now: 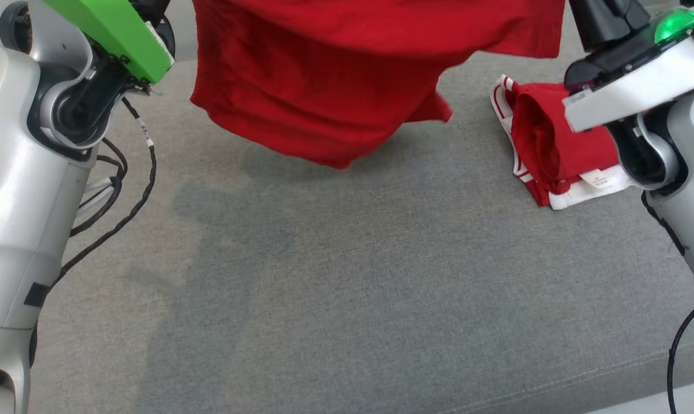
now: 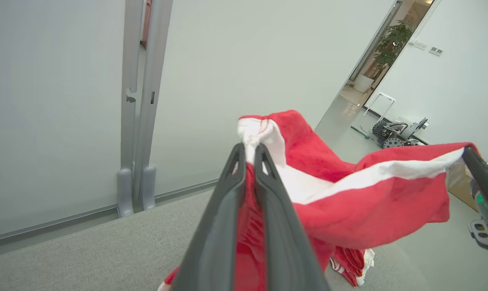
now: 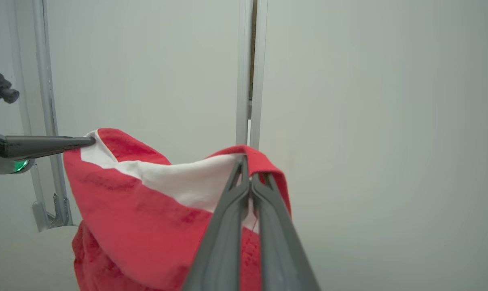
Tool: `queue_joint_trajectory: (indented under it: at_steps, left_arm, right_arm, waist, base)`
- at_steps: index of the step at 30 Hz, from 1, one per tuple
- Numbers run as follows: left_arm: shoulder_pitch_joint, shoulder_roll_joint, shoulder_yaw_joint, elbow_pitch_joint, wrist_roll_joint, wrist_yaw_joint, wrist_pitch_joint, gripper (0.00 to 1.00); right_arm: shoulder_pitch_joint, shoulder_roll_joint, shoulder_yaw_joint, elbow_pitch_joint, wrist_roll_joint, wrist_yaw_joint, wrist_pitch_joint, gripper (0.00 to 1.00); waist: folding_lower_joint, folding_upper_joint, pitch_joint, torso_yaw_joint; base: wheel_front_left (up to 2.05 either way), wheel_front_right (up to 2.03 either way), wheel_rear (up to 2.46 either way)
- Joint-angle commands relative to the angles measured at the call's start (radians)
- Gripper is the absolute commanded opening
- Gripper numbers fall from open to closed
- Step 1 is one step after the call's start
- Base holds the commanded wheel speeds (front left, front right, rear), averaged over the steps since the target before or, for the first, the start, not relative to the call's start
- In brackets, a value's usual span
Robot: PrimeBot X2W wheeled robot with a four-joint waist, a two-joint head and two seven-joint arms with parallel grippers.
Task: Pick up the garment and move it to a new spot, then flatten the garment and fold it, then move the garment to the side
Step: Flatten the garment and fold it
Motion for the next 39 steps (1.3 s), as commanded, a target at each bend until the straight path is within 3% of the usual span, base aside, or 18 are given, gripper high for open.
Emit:
queue_joint_trajectory:
  at_steps: [1, 11, 20, 24, 29, 33, 39]
  left_arm:
    - [-0.006, -0.003, 0.002, -0.003, 0.008, -0.003, -0.031, 0.0]
    - [0.093, 0.004, 0.012, -0.037, -0.02, -0.003, -0.147, 0.0]
    - [0.174, 0.03, 0.002, -0.106, -0.003, 0.024, -0.167, 0.0]
    - [0.135, 0.048, 0.01, -0.136, 0.009, 0.048, -0.153, 0.0]
    - [0.036, 0.05, 0.025, -0.09, 0.03, 0.067, -0.149, 0.0]
    - [-0.088, 0.036, 0.053, 0.011, 0.043, 0.083, -0.158, 0.0]
    - [-0.339, 0.004, 0.053, 0.18, 0.111, 0.064, -0.189, 0.0]
  right_arm:
    - [-0.009, 0.004, -0.01, 0.015, -0.014, 0.0, -0.004, 0.0]
    - [0.13, 0.041, -0.084, 0.02, -0.027, 0.0, 0.042, 0.0]
    - [0.24, 0.065, -0.135, -0.074, -0.051, 0.0, 0.124, 0.0]
    - [0.171, 0.077, -0.143, -0.114, -0.085, 0.0, 0.201, 0.0]
    - [-0.003, 0.111, -0.14, -0.074, -0.084, 0.0, 0.268, 0.0]
    - [-0.189, 0.138, -0.108, 0.03, -0.099, 0.0, 0.278, 0.0]
    - [-0.476, 0.176, -0.041, 0.264, -0.146, 0.0, 0.218, 0.0]
  waist:
    - [0.0, -0.0001, -0.071, 0.058]
    - [0.0, -0.0001, -0.139, 0.125]
    - [0.0, -0.0001, -0.093, 0.147]
    - [0.0, -0.0001, -0.007, 0.142]
    - [0.0, -0.0001, 0.12, 0.12]
    - [0.0, -0.0001, 0.224, 0.085]
    - [0.0, -0.0001, 0.358, 0.051]
  base:
    - [0.0, 0.0, 0.0]
    - [0.0, 0.0, 0.0]
    - [0.0, 0.0, 0.0]
    - [0.0, 0.0, 0.0]
    - [0.0, 0.0, 0.0]
    - [0.0, 0.0, 0.0]
    - [0.0, 0.0, 0.0]
